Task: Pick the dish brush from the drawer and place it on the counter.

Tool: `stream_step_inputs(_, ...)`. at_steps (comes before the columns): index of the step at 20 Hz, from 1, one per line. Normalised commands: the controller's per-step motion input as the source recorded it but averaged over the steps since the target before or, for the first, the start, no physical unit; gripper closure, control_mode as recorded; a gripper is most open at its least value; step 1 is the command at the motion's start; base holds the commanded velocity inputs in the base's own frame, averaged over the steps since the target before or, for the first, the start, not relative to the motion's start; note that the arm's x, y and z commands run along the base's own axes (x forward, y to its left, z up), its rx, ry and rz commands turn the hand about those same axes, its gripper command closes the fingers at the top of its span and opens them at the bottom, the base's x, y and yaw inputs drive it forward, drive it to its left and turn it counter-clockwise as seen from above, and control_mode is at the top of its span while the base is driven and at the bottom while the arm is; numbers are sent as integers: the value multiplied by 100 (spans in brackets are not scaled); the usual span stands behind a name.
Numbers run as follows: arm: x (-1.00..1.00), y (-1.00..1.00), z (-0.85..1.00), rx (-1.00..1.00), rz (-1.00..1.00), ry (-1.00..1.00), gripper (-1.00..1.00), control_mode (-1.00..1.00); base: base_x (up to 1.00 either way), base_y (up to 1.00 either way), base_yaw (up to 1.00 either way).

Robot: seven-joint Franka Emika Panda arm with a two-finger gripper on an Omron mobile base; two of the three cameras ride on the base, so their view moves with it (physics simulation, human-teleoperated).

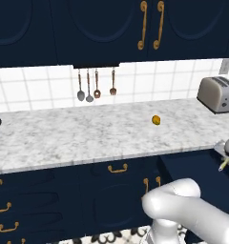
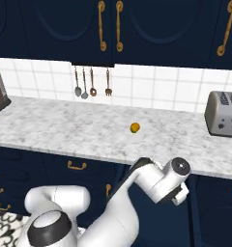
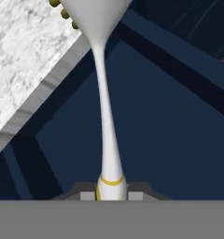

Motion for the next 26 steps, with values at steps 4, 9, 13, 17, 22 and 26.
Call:
stream_step_inputs(4,100,46,100,0,-16,16,100,-100,0,0,0)
stream_step_inputs(9,100,61,72,-3,-7,30,100,-100,0,0,0)
stream_step_inputs(13,74,28,-29,0,-5,14,100,-100,0,0,0)
stream_step_inputs(17,71,-1,-51,1,0,-5,100,-100,0,0,0)
stream_step_inputs(22,96,-5,-59,0,0,-2,100,-100,0,0,0)
stream_step_inputs(26,100,-5,-39,1,0,-3,-100,-100,0,0,0)
